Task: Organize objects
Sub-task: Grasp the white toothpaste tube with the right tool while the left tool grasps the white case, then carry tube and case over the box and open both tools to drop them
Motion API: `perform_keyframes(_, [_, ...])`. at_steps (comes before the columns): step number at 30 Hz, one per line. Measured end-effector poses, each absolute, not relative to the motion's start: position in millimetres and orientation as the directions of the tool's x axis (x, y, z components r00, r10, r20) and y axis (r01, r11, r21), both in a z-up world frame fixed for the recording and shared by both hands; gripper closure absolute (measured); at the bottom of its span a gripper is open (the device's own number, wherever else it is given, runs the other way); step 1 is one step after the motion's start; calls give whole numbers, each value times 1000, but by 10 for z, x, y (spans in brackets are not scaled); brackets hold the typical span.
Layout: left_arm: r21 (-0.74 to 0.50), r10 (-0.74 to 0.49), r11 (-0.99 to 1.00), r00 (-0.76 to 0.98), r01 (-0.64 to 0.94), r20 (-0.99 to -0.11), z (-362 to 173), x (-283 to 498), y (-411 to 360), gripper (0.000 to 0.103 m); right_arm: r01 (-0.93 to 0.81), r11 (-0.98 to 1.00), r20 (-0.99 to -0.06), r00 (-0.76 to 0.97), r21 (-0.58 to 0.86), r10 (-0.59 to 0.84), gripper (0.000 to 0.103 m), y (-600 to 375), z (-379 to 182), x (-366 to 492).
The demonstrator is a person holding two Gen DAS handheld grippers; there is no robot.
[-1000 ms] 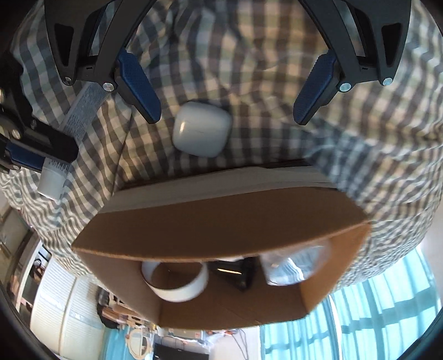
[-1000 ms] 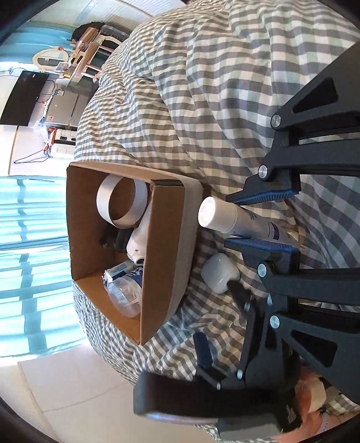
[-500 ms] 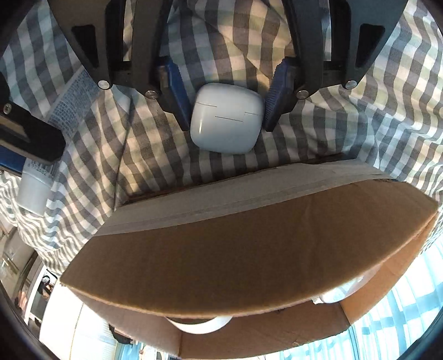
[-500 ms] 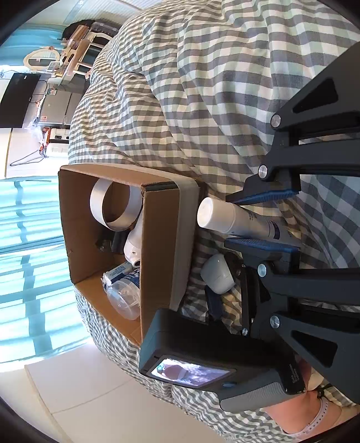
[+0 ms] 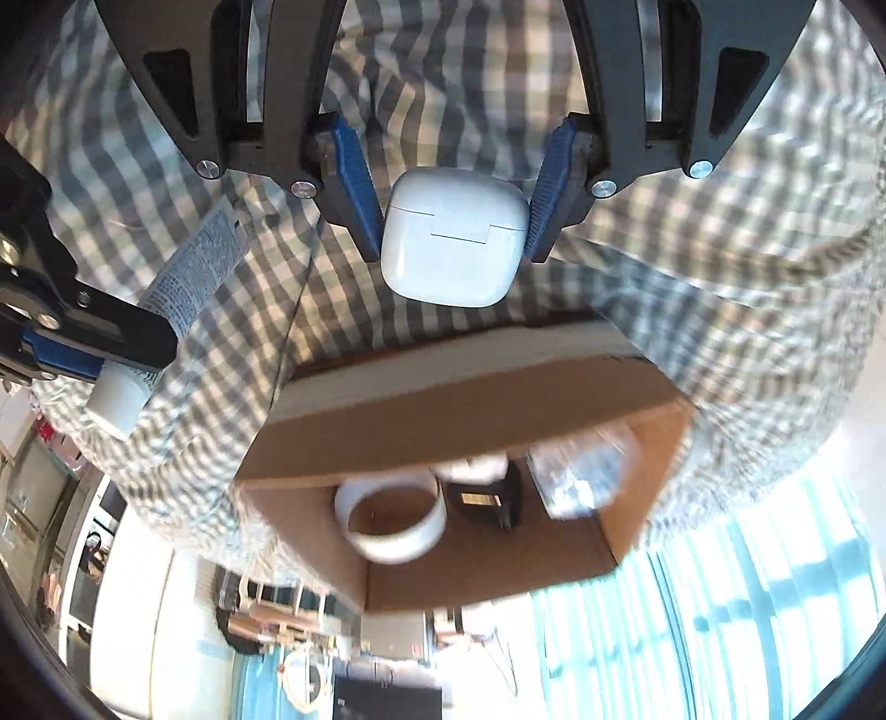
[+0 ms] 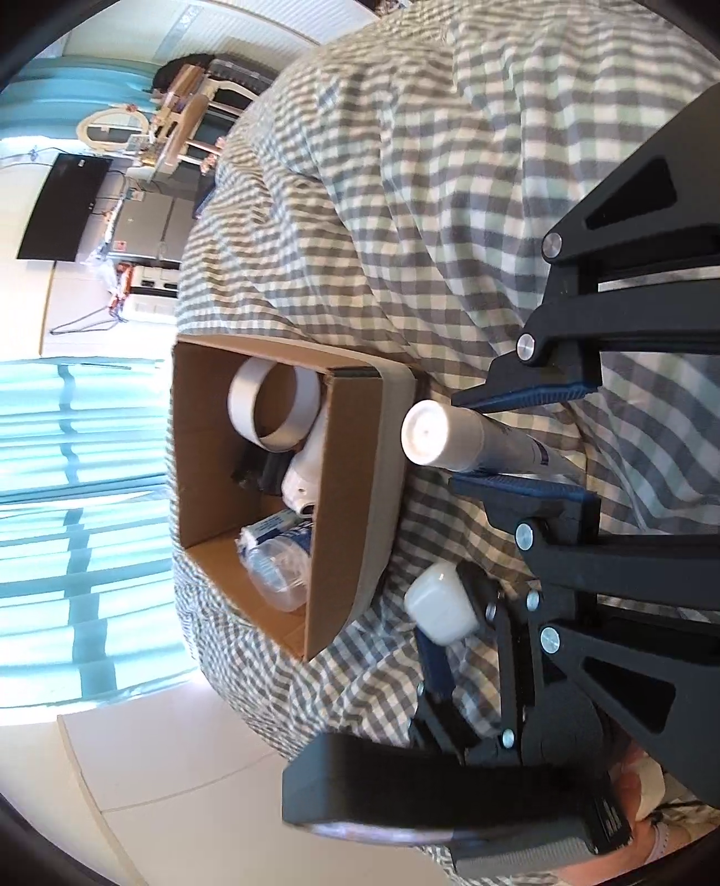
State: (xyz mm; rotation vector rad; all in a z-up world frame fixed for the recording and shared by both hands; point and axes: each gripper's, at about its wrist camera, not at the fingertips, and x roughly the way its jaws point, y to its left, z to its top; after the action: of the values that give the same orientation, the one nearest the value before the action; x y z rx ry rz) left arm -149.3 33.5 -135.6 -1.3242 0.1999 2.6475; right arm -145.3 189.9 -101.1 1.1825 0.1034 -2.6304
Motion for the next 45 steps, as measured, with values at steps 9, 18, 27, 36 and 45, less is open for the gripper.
perform_keyframes(9, [14,128,-981,-694,-195,-709,-697,-1165,340,50,277,-961,-675,-709,-1,-204,82,1839,-538,-1189])
perform_keyframes(18, [24,118,-985,-764,-173,-634,-104,-1264,182,50,344,-938,-590,-764,-27,-263,82,1694,57,-1304])
perform_keyframes(27, [17,102,-990,-803,-138,-587,213,-1753,54,50,393,-920,-577,-755,-18,-311,82,1527,395,-1957])
perform_keyframes(36, [-21,163,-982,-781,-189,-603,-22,-2428,-10,50,417,-909,-715,-634,4,-294,82,1435,-175,-2841])
perform_keyframes(45, [-62,200,-974,-706,-216,-679,-648,-3015,-11,50,444,-896,-810,-525,3,-263,82,1407,-842,-3361])
